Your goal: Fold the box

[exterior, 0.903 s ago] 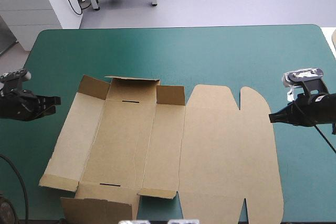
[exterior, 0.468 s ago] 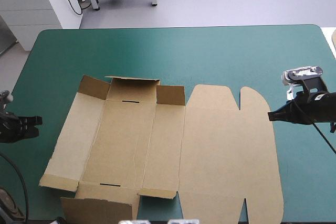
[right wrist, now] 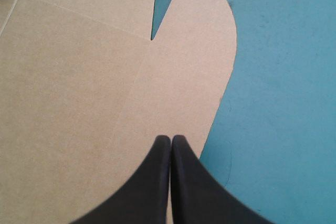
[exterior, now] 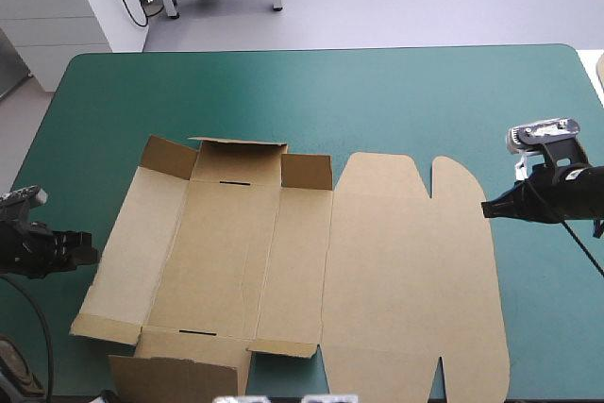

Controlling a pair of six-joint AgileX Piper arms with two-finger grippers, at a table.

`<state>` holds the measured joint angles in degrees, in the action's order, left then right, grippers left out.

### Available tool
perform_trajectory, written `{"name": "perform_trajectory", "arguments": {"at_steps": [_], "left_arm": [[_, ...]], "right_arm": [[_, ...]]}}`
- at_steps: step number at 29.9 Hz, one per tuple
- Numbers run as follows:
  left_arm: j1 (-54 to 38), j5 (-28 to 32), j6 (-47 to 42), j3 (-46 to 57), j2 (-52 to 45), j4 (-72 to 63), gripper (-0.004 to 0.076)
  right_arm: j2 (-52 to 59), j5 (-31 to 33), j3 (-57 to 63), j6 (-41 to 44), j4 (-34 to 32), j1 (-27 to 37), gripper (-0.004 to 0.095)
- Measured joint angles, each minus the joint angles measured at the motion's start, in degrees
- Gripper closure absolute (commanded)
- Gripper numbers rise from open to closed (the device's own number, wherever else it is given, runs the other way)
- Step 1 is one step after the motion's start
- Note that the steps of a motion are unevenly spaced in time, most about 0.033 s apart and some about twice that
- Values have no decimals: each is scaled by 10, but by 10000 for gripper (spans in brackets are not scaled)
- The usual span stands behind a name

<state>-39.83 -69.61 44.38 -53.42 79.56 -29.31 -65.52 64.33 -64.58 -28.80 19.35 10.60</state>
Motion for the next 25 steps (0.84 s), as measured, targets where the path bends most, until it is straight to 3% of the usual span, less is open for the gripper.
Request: {"name": "perform_trajectory", "arguments": {"at_steps": [10, 25], "left_arm": [[4, 2, -36, 0, 17, -3, 286], [98, 6, -62, 0, 70, 23, 324]], "right_arm": [[0, -1, 1, -3, 4, 0, 924], [0, 0, 1, -6, 10, 0, 924]]}}
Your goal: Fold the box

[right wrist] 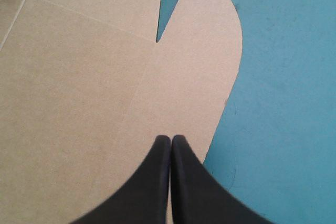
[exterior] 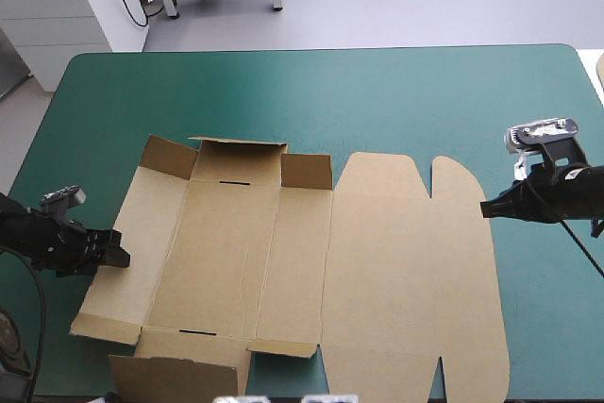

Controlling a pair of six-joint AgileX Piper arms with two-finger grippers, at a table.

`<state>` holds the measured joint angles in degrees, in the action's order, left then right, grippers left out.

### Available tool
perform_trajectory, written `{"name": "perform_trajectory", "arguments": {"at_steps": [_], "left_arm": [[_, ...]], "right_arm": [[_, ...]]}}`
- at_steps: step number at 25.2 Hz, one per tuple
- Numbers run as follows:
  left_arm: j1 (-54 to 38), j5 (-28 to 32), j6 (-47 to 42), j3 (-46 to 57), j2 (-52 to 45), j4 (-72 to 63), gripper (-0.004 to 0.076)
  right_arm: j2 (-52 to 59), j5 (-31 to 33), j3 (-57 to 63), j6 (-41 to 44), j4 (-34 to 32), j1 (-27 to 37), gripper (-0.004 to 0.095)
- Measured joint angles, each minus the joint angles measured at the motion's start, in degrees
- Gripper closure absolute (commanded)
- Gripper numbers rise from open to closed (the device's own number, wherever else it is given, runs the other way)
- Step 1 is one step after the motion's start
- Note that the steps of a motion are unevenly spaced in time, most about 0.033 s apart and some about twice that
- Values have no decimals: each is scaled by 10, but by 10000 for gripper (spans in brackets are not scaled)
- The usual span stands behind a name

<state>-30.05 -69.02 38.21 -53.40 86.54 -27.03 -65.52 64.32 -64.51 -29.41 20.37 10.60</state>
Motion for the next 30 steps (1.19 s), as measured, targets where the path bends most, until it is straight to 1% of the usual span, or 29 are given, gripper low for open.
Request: {"name": "perform_trajectory", "arguments": {"at_steps": [6, 11, 15, 17, 19, 20, 21, 22, 24, 28, 30], "left_arm": [[11, 2, -10, 6, 0, -17, 324], [39, 4, -10, 42, 0, -22, 324], [51, 5, -8, 52, 0, -22, 324], [52, 5, -6, 52, -1, -26, 339], [52, 5, -6, 52, -1, -26, 395], [52, 5, -6, 52, -1, -26, 470], [52, 5, -6, 52, -1, -26, 517], [52, 5, -6, 52, -1, -26, 618], [52, 2, -6, 52, -1, -32, 727], [55, -16, 3, 52, -3, -52, 729], [55, -17, 33, 51, -3, -56, 731]], "right_arm": [[0, 0, 0, 0, 0, 0, 923], [0, 0, 0, 0, 0, 0, 924], [0, 0, 0, 0, 1, 0, 924], [0, 0, 0, 0, 1, 0, 924], [0, 0, 0, 0, 1, 0, 924], [0, 0, 0, 0, 1, 0, 924], [0, 0, 0, 0, 1, 0, 924], [0, 0, 0, 0, 1, 0, 924], [0, 0, 0, 0, 1, 0, 924], [0, 0, 0, -1, 2, 0, 924], [0, 0, 0, -1, 2, 0, 924]]}}
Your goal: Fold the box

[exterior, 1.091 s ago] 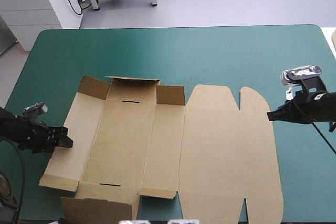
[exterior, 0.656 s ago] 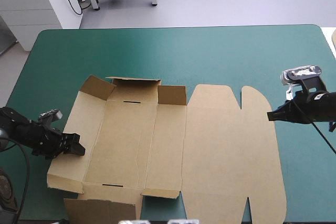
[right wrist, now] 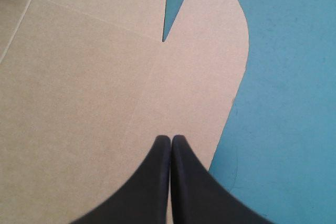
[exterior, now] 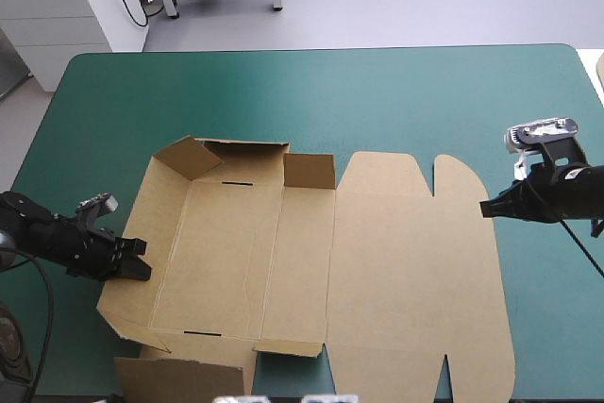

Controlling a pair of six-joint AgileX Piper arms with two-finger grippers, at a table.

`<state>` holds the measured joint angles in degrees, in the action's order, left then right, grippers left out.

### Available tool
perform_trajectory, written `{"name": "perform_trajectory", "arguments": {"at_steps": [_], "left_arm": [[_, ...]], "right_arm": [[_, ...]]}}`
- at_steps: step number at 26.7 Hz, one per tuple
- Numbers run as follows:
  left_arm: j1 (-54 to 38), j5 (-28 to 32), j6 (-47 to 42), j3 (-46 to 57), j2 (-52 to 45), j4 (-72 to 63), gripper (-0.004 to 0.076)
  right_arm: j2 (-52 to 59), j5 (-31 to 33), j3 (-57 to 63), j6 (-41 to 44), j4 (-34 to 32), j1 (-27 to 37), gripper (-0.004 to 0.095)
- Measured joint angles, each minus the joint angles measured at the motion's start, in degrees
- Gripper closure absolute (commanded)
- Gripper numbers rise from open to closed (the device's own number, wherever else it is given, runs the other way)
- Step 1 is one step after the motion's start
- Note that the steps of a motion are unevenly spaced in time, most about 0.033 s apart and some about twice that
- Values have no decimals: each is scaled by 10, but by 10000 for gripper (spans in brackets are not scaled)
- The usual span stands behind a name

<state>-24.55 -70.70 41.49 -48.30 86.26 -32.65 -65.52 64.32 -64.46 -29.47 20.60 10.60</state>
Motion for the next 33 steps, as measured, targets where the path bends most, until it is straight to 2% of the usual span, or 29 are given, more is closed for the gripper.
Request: {"name": "perform_trajectory", "arguments": {"at_steps": [5, 9, 14, 21, 27, 33], "left_arm": [[17, 11, 29, -76, 1, 13, 731], [100, 19, 58, -177, 3, 44, 731], [261, 85, 77, -298, 17, 140, 731], [460, 203, 87, -389, 60, 304, 731], [576, 306, 91, -414, 100, 423, 731], [647, 369, 71, -415, 116, 506, 731]], "right_arm": [[0, 0, 0, 0, 0, 0, 924], [0, -1, 0, 0, 0, 0, 924], [0, -1, 0, 0, 0, 0, 924], [0, -2, 0, 0, 0, 0, 924], [0, -2, 0, 0, 0, 0, 923], [0, -5, 0, 0, 4, 0, 923]]}}
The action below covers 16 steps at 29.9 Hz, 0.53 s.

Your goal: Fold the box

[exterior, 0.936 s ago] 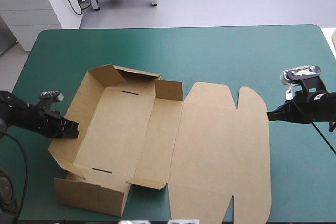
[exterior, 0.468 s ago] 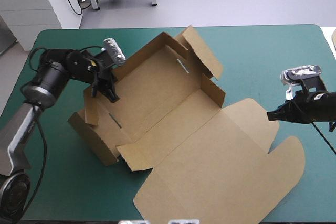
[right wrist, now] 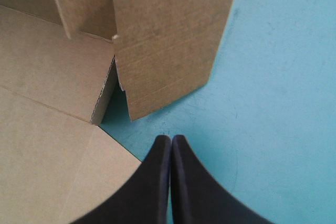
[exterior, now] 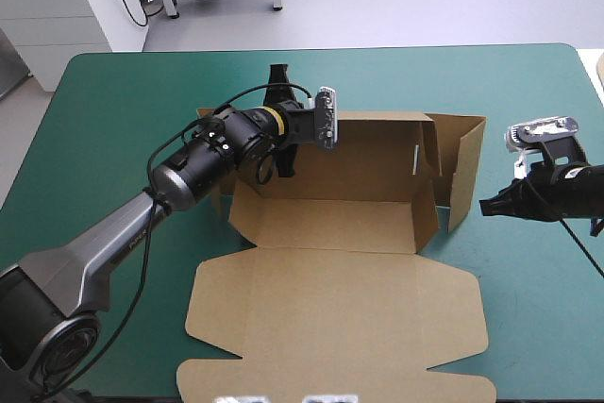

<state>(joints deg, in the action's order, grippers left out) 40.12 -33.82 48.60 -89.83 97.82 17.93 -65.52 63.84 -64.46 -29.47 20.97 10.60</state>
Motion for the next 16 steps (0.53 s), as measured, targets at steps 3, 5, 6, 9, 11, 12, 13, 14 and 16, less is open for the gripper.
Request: {"name": "perform_trajectory", "arguments": {"at_steps": [3, 5, 6, 9, 11, 12, 13, 14, 16], "left_arm": [[19, 14, -31, 0, 0, 35, 731], [26, 22, -60, 0, 0, 61, 731], [30, 24, -76, 0, 0, 77, 731], [39, 26, -122, 0, 0, 125, 731], [44, 28, -153, 0, 0, 155, 731], [47, 28, -173, 0, 0, 170, 731], [50, 29, -194, 0, 0, 185, 731], [54, 29, -211, 1, 0, 200, 731], [65, 32, -254, 7, 0, 243, 731]], "right_arm": [[0, -4, 0, 0, 6, 0, 923], [0, -7, 0, 0, 9, 0, 923], [0, -10, 0, 0, 9, 0, 923], [0, -21, 0, 1, 10, 0, 923], [0, -32, 0, 8, 10, 0, 923], [0, -40, 0, 14, 10, 0, 923], [0, -47, 0, 17, 10, 0, 923], [0, -55, 0, 20, 10, 0, 923], [0, -71, 0, 24, 11, 0, 923]]}}
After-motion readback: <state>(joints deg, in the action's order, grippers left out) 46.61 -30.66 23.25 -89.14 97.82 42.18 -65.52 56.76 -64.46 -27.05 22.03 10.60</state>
